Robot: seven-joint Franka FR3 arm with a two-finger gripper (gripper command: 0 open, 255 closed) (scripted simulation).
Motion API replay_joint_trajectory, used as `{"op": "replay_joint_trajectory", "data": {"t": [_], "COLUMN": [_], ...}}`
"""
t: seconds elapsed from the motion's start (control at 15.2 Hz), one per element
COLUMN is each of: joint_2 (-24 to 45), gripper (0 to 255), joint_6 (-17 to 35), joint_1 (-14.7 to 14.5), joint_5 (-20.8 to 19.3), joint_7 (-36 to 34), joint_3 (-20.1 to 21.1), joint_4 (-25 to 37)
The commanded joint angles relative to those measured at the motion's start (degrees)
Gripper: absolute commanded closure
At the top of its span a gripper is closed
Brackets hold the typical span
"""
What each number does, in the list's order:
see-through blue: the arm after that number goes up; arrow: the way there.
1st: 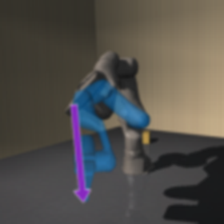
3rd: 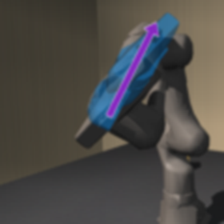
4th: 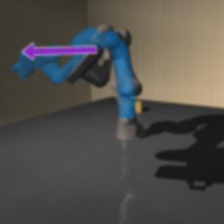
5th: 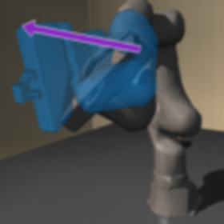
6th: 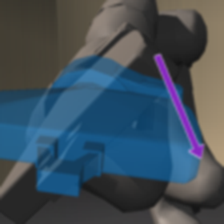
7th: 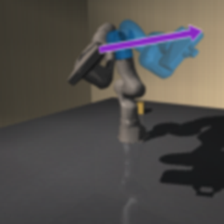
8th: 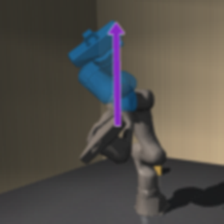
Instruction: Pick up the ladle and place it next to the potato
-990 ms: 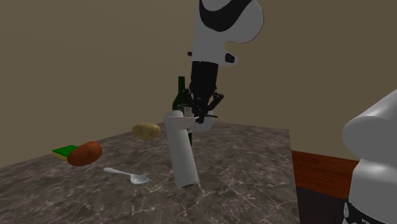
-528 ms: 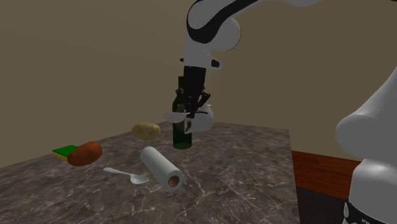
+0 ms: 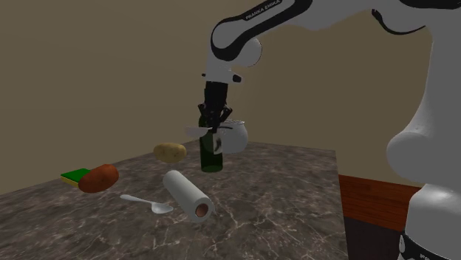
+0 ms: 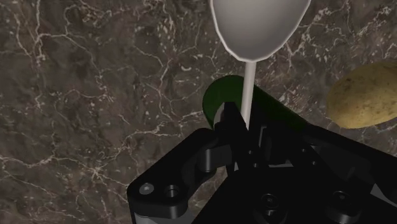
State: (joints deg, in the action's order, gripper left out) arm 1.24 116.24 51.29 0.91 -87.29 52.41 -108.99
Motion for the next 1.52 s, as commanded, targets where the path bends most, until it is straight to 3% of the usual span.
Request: {"op": "replay_joint_trajectory", "data": {"t": [0.0, 1.45], "joint_2": [1.2, 10.3], "gripper": [255, 255], "joint_6": [1.2, 16.7], "joint_1": [-0.2, -2.9], "joint_5": [-1.2, -10.7], "joint_7": [-0.5, -6.7], "joint_3": [0.0, -1.8], "joint_4": [-0.4, -10.4]}}
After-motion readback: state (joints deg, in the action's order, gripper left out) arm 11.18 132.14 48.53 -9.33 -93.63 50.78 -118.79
